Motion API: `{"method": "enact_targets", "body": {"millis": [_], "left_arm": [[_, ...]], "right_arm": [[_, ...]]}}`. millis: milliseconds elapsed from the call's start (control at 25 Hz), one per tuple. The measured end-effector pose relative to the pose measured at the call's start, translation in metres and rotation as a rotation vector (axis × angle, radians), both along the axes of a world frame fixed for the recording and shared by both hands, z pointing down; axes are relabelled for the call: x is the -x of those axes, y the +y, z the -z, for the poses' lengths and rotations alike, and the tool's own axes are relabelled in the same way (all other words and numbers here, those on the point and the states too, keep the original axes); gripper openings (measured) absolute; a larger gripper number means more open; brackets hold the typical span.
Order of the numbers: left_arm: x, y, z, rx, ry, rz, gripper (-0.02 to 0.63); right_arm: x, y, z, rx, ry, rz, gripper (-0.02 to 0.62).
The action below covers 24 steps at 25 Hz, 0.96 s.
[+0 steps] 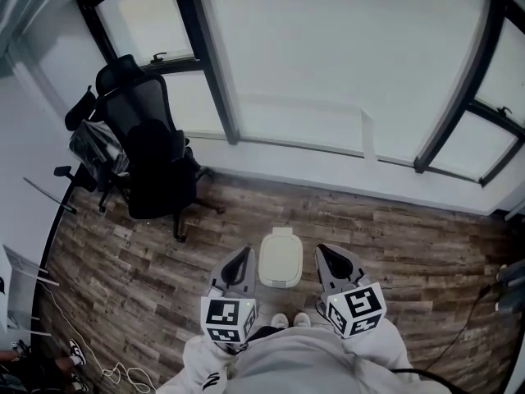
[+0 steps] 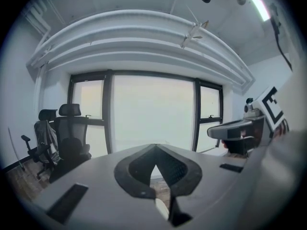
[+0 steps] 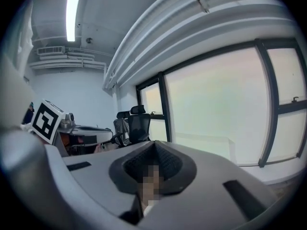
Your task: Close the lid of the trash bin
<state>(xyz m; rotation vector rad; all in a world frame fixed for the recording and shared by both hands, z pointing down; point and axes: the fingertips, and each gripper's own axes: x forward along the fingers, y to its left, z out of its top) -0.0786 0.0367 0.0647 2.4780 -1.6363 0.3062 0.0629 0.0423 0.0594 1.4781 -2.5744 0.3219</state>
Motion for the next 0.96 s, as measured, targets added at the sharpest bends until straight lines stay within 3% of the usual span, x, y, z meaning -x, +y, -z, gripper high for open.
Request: {"method": "enact_targets", "body": {"millis": [320, 640, 960], "left_arm": [[0.004, 0.009, 0.002, 0.002, 0.045, -0.004, 0.008], [0.002, 0.003, 0.012, -0.047, 0.024, -0.017, 0.008], [0.006, -0.008, 0.006, -0.033, 0.023, -0.021, 0.008]], "right_arm": [[0.012, 0.007, 0.002, 0.003, -0.030, 0.018, 0.023], [0.009, 0.000, 0.005, -0.005, -0.019, 0.005, 0.023], [0.014, -0.011, 0.001, -0.003, -0.012, 0.008, 0.023]]}}
